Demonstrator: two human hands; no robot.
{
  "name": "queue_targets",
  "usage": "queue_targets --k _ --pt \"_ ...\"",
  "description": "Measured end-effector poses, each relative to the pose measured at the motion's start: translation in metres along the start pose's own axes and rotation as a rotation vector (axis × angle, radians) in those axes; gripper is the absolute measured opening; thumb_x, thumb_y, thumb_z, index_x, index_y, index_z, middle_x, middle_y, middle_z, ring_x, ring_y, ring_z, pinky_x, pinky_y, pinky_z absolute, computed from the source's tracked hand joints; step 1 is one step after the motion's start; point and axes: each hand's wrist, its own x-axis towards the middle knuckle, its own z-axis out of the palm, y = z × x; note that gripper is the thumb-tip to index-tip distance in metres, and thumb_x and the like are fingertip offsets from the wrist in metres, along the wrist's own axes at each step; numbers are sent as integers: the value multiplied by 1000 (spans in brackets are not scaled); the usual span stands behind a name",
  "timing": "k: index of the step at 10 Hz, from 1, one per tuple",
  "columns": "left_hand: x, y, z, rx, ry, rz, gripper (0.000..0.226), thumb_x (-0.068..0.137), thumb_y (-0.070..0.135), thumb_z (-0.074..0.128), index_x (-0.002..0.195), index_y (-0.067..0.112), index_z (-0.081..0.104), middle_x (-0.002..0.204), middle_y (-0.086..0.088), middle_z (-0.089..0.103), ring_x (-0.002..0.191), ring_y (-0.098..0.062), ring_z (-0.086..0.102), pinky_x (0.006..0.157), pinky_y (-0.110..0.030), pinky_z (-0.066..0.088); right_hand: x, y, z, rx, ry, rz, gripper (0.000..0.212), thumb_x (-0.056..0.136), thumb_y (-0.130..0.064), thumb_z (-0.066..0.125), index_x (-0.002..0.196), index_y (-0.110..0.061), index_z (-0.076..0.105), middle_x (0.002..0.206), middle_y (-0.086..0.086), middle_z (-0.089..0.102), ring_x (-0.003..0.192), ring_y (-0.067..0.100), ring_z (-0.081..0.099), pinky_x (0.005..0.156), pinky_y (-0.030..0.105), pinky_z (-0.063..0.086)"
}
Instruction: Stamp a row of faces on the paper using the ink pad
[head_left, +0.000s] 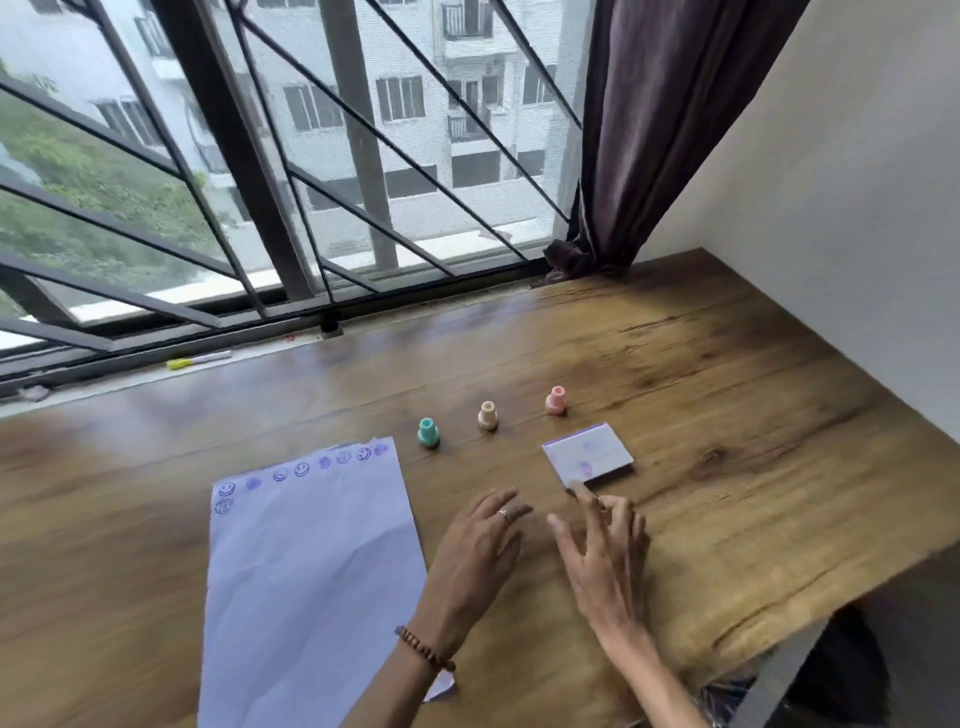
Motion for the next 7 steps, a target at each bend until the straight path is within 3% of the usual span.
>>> queue_targets --k 1,3,4,5,7 --pt "-45 -19 -14 -15 127 -150 29 92 15 49 119 21 56 136 3 50 125 -13 44 100 -15 29 -37 -39 17 69 -127 -128 46 71 -41 67 115 -36 54 90 5 58 79 24 54 66 39 51" --pt "-124 -55 -39 79 267 -412 31 91 13 51 122 19 56 138 -1 50 134 -19 38 110 -32 30 -75 -89 36 -27 -311 -374 54 57 -51 80 105 -37 60 89 2 61 80 19 55 60 35 50" --pt "-154 -67 -43 162 211 -548 39 91 32 50 130 31 45 150 6 32 143 -20 16 116 -46 12 -80 -94 38 -128 -334 -379 52 53 -57 79 99 -36 65 90 2 62 77 24 62 65 39 52" --pt "-168 -74 -40 160 72 -594 50 90 50 43 137 42 26 156 13 10 145 -16 -2 116 -49 -3 -82 -94 37 -124 -353 -340 51 55 -53 80 100 -35 65 94 5 61 82 28 62 72 41 52" --pt "-166 -71 -34 196 59 -532 52 91 51 39 139 42 22 157 12 7 145 -13 -2 116 -48 -5 -81 -91 33 -40 -338 -283 50 66 -44 77 111 -29 65 108 11 59 98 33 56 85 42 45"
